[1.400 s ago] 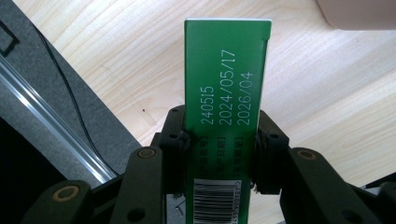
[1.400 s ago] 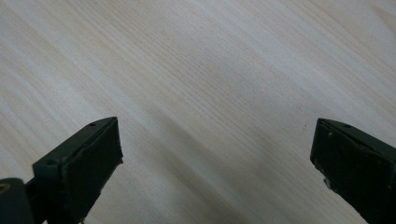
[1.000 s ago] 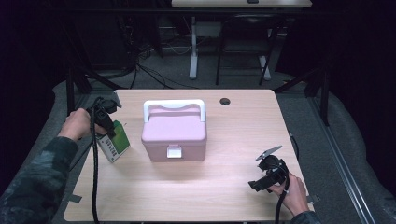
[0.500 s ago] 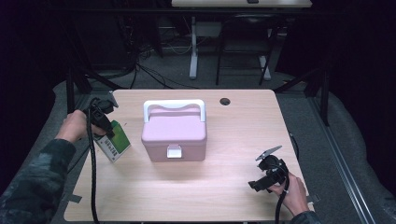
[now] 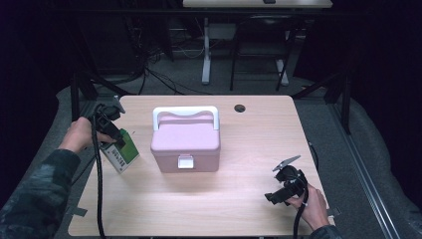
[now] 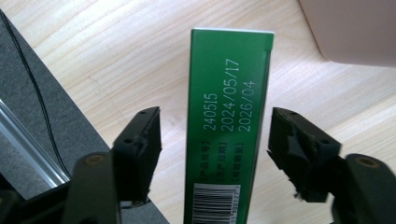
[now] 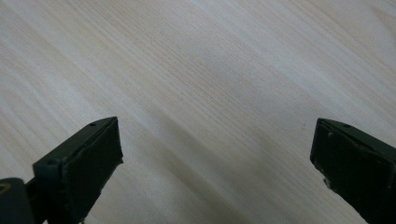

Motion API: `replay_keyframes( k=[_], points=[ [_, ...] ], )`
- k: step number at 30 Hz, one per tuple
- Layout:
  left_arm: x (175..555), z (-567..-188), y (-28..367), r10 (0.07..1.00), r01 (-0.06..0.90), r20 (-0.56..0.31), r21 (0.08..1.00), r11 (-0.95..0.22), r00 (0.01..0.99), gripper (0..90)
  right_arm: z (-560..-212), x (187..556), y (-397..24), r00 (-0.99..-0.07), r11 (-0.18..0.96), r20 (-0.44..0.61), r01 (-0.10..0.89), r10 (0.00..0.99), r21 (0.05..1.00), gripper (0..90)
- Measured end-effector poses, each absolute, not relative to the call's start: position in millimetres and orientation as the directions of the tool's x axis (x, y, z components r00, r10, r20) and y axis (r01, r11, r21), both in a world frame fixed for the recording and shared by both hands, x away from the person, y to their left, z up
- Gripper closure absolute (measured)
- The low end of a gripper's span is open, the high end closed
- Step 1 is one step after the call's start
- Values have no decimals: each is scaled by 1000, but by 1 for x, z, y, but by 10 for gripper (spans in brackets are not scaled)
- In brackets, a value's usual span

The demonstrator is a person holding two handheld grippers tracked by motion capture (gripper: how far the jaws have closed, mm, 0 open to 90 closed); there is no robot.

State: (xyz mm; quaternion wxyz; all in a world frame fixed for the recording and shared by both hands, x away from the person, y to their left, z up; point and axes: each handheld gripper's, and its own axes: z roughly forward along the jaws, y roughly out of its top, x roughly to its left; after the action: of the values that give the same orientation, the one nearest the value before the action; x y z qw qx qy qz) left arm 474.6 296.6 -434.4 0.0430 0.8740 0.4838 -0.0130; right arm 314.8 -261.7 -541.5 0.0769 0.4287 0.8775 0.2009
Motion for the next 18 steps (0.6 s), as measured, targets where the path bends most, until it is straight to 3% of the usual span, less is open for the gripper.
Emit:
replay_keyframes(
  k=[7, 16, 18],
  points=[
    [474, -433, 300, 847, 850, -73, 75, -522, 526, 165, -541, 315, -262, -621, 553, 36, 721, 783, 418, 14],
    [469, -424, 301, 846, 842, -41, 131, -523, 532, 0, -541, 315, -261, -620, 550, 40, 723, 784, 419, 14],
    [468, -421, 301, 847, 840, -33, 150, -521, 531, 0, -541, 315, -261, -619, 549, 40, 723, 784, 419, 15]
  ],
)
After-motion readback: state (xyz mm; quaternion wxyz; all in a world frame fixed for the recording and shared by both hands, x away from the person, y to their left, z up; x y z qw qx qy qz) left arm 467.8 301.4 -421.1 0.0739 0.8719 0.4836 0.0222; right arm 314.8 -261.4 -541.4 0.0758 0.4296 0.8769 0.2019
